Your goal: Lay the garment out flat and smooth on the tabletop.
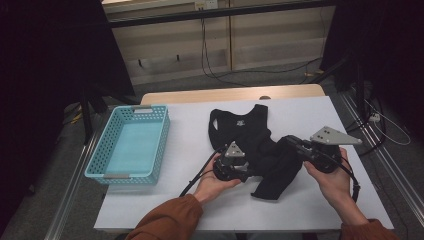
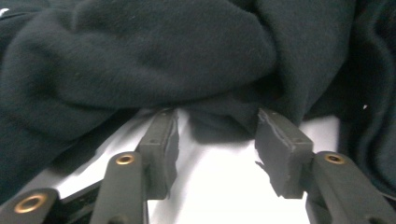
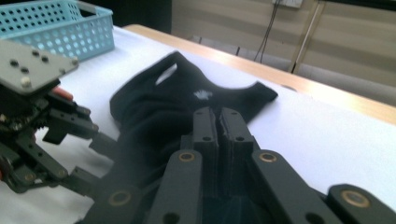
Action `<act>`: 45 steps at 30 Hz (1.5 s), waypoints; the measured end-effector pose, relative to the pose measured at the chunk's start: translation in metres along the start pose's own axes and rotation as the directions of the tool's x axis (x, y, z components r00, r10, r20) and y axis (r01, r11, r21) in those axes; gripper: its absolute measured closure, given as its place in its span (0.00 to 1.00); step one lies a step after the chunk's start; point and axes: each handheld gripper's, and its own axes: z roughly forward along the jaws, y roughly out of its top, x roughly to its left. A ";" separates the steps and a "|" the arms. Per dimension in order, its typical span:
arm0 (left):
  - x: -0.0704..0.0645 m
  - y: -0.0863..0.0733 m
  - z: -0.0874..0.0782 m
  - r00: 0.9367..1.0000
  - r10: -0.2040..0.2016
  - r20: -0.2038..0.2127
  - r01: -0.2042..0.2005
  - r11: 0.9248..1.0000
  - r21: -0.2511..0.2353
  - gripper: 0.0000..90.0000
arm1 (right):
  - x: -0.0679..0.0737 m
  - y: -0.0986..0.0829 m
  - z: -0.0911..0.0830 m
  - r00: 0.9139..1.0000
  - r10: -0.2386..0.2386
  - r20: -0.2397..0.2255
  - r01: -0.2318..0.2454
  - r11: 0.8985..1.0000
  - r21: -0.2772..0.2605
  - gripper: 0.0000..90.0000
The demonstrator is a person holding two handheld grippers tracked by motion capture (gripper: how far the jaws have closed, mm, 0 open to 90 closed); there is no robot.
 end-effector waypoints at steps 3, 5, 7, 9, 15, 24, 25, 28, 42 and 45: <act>-0.003 0.001 0.007 0.999 -0.025 0.026 0.025 1.000 -0.001 0.60 | -0.002 -0.008 0.000 1.000 0.002 -0.001 -0.002 1.000 0.021 0.96; -0.006 0.001 0.007 1.000 -0.011 0.028 0.011 1.000 0.011 0.68 | -0.003 -0.011 0.000 1.000 0.007 0.000 -0.007 1.000 0.030 0.96; -0.005 0.001 0.005 0.999 -0.027 0.040 0.027 1.000 0.016 0.83 | -0.003 -0.014 -0.001 1.000 0.008 0.001 -0.008 0.999 0.036 0.95; -0.003 0.001 0.002 0.998 -0.036 0.047 0.036 0.999 0.012 0.88 | -0.002 -0.017 -0.004 1.000 0.010 0.002 -0.010 0.999 0.041 0.95; 0.001 0.003 -0.027 0.995 -0.081 0.067 0.082 0.996 -0.022 0.90 | -0.003 -0.026 -0.016 1.000 0.019 0.016 -0.019 0.998 0.052 0.95; 0.014 0.006 -0.080 0.991 -0.127 0.044 0.131 0.987 -0.098 0.91 | -0.004 -0.037 -0.020 0.999 0.028 0.020 -0.029 0.997 0.078 0.95; 0.016 0.005 -0.082 0.990 -0.131 0.059 0.136 0.985 -0.107 0.91 | -0.003 -0.038 -0.018 0.999 0.026 0.019 -0.028 0.996 0.086 0.95; 0.021 0.000 -0.082 0.989 -0.134 0.069 0.141 0.983 -0.114 0.88 | -0.003 -0.043 -0.015 0.999 0.005 0.038 -0.010 0.993 0.121 0.95; -0.001 -0.021 -0.070 0.997 -0.059 0.039 0.060 0.998 -0.011 0.77 | -0.008 -0.067 -0.036 0.998 0.035 0.058 -0.046 0.981 0.190 0.94; -0.018 -0.021 -0.058 0.995 -0.020 0.099 0.020 1.000 0.006 0.78 | -0.005 -0.068 -0.036 0.999 0.020 0.041 -0.028 0.980 0.199 0.92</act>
